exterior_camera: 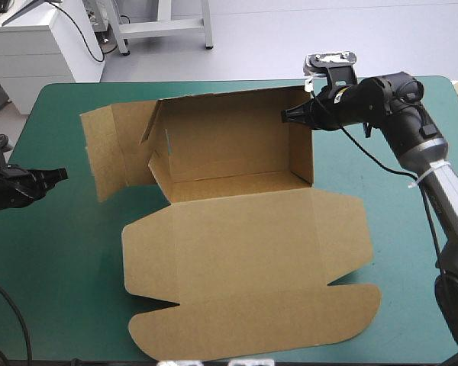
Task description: Fold the box
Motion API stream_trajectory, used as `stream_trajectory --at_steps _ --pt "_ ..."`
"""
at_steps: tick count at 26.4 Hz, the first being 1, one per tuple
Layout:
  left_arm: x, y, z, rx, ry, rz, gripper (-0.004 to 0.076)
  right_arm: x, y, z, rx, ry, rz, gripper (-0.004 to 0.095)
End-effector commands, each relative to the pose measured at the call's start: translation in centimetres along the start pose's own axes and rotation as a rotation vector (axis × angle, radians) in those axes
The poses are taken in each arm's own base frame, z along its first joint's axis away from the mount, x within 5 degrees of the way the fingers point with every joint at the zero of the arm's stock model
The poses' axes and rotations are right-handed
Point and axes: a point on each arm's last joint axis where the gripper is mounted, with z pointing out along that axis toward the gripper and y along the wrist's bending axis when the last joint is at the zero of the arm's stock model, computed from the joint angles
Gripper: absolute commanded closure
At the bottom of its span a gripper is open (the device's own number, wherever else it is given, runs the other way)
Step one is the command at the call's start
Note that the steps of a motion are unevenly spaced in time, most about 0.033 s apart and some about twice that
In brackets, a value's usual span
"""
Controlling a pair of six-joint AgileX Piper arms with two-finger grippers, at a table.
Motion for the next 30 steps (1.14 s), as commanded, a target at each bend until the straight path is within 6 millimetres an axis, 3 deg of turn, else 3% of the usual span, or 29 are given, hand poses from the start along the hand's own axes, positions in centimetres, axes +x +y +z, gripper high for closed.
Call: stream_trajectory --at_steps 1,4,10,25,27,29,30 --pt "-1.1 -0.8 -1.3 0.033 -0.093 -0.031 0.0717 -0.1 0.3 -3.0 0.001 0.008 0.004 0.0906" --pt "-1.1 -0.9 -1.3 0.050 -0.098 -0.046 0.0717 1.2 0.0 -2.7 0.024 0.159 0.000 0.0906" --pt "-1.0 -1.7 -1.1 0.076 -0.086 -0.033 0.0717 1.5 -0.3 -1.1 0.035 0.199 0.003 0.0907" --pt "-0.8 -2.5 -0.8 0.093 -0.060 0.010 0.0717 3.1 -2.5 9.7 0.131 0.399 0.002 0.0892" --pt "-0.7 -2.5 -0.8 0.094 -0.054 0.012 0.0717 3.1 -2.6 10.0 0.129 0.391 -0.003 0.0803" --pt "-0.7 -2.5 -0.8 0.094 -0.054 0.012 0.0717 2.6 -2.5 9.7 0.127 0.368 -0.005 0.0625" --pt "-0.8 -2.5 -0.8 0.093 -0.056 0.014 0.0717 2.2 -2.3 9.2 0.126 0.362 -0.006 0.0460"
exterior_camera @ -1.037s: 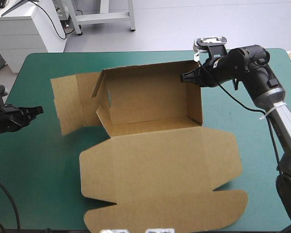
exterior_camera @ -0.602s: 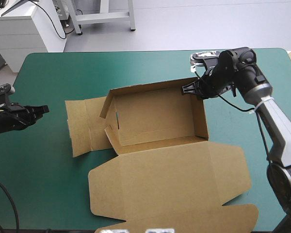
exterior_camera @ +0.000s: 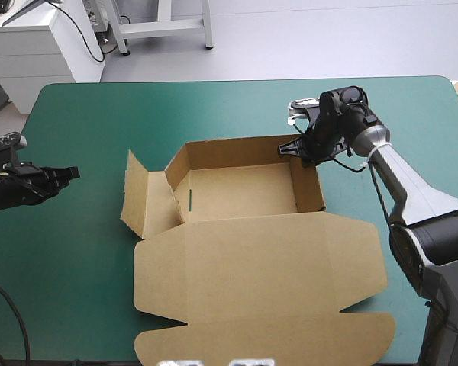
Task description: Fold the box
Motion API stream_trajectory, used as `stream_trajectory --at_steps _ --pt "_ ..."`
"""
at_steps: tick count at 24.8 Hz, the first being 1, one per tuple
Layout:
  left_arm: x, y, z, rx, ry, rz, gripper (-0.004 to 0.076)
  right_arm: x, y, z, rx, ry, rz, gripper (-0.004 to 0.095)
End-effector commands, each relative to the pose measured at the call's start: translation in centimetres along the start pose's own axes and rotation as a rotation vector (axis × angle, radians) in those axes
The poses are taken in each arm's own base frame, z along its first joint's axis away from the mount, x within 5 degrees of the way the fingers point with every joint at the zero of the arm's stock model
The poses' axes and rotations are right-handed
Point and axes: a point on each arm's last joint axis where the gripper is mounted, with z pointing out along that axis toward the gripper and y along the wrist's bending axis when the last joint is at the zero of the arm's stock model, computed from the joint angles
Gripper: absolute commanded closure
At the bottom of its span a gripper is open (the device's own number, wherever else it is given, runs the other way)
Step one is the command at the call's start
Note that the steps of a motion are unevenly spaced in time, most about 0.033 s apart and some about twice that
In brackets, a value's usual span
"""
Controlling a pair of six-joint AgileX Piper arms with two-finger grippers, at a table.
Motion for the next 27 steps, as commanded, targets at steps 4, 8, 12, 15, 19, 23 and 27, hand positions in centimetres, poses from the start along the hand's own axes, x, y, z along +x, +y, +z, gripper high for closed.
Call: stream_trajectory --at_steps 4,8,12,15,19,23,27 --pt "-1.0 -0.9 -1.2 0.015 -0.089 0.006 0.0717 -1.1 0.5 -6.8 -0.043 -0.165 0.013 0.0068" --pt "-1.0 -0.9 -1.2 0.017 -0.090 0.006 0.0717 0.2 0.7 -8.9 -0.075 -0.186 0.012 0.0073" --pt "-1.1 -0.9 -1.2 0.015 -0.101 0.003 0.0717 2.4 0.4 -7.5 -0.064 -0.097 0.018 0.0073" --pt "-1.1 -0.9 -1.2 0.015 -0.101 0.003 0.0717 2.7 0.2 -5.7 -0.052 -0.051 0.021 0.0073" --pt "-1.1 -0.9 -1.2 0.015 -0.101 0.003 0.0717 2.5 0.2 -3.9 -0.046 -0.017 0.021 0.0075" --pt "-1.1 -0.9 -1.2 0.015 -0.101 0.003 0.0717 2.4 0.1 -2.3 -0.040 0.035 0.011 0.0077" --pt "-1.1 -0.9 -1.2 0.015 -0.101 0.006 0.0717 2.4 0.1 -1.3 -0.039 0.066 0.006 0.0082"
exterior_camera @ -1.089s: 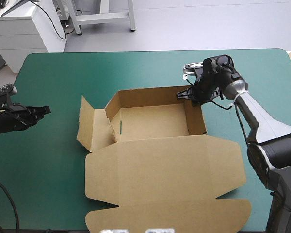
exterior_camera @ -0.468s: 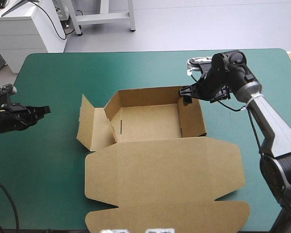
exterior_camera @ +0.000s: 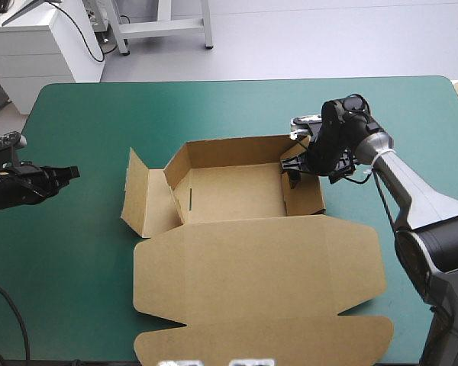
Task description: Fold the box
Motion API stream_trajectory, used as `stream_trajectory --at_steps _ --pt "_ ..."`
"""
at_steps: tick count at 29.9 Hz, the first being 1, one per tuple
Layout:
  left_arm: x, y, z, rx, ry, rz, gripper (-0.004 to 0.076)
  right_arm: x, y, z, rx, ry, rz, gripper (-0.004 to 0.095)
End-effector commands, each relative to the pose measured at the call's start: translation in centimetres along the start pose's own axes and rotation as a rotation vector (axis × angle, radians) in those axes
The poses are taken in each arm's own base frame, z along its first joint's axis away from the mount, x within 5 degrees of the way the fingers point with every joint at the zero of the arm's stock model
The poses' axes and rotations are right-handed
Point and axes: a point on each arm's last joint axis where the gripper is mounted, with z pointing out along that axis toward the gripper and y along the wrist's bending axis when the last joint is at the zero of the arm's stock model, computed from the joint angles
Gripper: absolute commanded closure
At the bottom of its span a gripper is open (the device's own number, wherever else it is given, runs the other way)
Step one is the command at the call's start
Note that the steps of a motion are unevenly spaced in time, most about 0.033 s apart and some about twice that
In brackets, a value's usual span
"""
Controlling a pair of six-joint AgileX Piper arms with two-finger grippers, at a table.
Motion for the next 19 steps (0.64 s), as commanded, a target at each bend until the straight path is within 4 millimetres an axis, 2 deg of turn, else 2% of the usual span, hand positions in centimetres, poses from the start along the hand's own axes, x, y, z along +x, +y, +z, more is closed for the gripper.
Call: stream_trajectory --at_steps 1,2,4,5,9,10,15,19 --pt "-1.1 -0.8 -1.3 0.017 -0.093 0.001 0.0717 0.1 0.0 -2.1 -0.005 -0.048 -0.015 0.0104" --pt "-1.1 -0.8 -1.3 0.017 -0.093 0.001 0.0717 0.1 0.1 -2.0 -0.009 -0.046 -0.016 0.0136" --pt "-1.1 -0.8 -1.3 0.016 -0.096 0.001 0.0717 0.1 0.1 -1.9 -0.013 -0.044 -0.021 0.0272" --pt "-1.1 -0.8 -1.3 0.015 -0.097 0.001 0.0717 0.1 0.1 -1.9 -0.013 -0.044 -0.021 0.0372" --pt "-1.1 -0.8 -1.3 0.015 -0.098 0.001 0.0717 0.1 0.2 -1.9 -0.020 -0.044 -0.048 0.0881" --pt "-1.1 -0.8 -1.3 0.013 -0.097 0.003 0.0717 0.1 0.2 -2.0 -0.028 -0.043 -0.054 0.0919" --pt "-1.0 -0.7 -1.3 0.003 -0.083 0.015 0.0717 0.2 0.5 -2.3 -0.060 -0.050 -0.068 0.0929" --pt "-0.9 -0.6 -1.2 -0.013 -0.071 0.031 0.0717 0.5 0.6 -3.9 -0.058 -0.088 -0.092 0.0929"
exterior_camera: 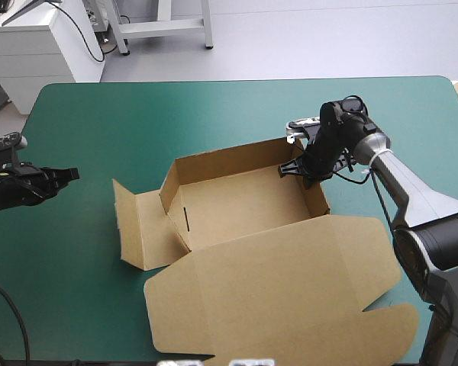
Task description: Fold the box
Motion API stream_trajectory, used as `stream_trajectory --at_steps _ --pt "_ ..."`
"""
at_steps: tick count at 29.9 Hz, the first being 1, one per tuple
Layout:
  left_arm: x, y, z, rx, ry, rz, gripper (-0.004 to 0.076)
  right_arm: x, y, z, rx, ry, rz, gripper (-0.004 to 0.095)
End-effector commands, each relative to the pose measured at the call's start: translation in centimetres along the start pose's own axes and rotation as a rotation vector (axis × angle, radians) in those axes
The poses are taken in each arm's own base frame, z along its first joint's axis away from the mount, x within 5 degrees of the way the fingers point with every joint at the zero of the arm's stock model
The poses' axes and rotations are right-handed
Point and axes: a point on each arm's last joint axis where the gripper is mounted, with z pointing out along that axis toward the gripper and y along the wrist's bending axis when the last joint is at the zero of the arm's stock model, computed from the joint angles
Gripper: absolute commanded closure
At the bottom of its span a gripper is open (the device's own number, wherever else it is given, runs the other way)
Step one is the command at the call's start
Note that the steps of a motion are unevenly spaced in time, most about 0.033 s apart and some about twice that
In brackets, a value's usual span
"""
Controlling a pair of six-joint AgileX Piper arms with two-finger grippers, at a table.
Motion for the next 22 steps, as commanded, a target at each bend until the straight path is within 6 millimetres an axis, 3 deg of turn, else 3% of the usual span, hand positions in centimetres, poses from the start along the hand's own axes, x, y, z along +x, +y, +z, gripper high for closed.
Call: stream_trajectory --at_steps 1,12,22 --pt "-1.0 -0.7 -1.3 0.003 -0.080 0.010 0.0717 0.8 0.6 -5.0 -0.021 -0.116 -0.019 0.0928" --pt "-1.5 -0.2 -0.9 -0.025 -0.126 0.003 0.0717 4.4 1.4 -13.8 -0.030 -0.335 -0.040 0.0929" --pt "-1.6 1.7 3.2 -0.018 -0.041 -0.073 0.0717 9.5 1.2 -21.6 -0.087 -0.554 -0.019 0.0929"
